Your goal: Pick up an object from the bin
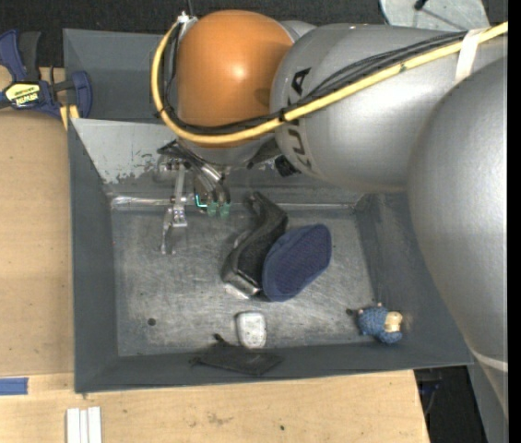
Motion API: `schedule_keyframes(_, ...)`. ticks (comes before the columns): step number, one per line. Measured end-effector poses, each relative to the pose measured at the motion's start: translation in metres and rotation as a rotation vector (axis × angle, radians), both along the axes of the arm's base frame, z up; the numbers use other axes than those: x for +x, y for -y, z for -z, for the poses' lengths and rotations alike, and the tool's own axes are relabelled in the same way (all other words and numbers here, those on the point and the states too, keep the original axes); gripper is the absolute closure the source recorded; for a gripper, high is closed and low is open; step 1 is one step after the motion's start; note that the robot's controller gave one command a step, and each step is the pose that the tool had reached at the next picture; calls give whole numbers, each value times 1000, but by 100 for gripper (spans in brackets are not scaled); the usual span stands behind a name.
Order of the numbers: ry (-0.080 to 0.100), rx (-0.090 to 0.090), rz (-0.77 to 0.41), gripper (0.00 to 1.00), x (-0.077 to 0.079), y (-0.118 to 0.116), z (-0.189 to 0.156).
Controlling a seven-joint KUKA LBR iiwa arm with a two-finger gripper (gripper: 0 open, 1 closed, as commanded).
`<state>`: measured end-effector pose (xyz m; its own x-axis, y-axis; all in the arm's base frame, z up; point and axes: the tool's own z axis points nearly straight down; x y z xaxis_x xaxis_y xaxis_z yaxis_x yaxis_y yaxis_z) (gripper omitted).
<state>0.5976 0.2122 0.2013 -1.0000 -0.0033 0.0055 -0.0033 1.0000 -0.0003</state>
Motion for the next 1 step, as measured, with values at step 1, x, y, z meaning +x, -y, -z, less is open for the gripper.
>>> schedule_keyframes(1, 2, -3, -168, 0, 11, 91, 103)
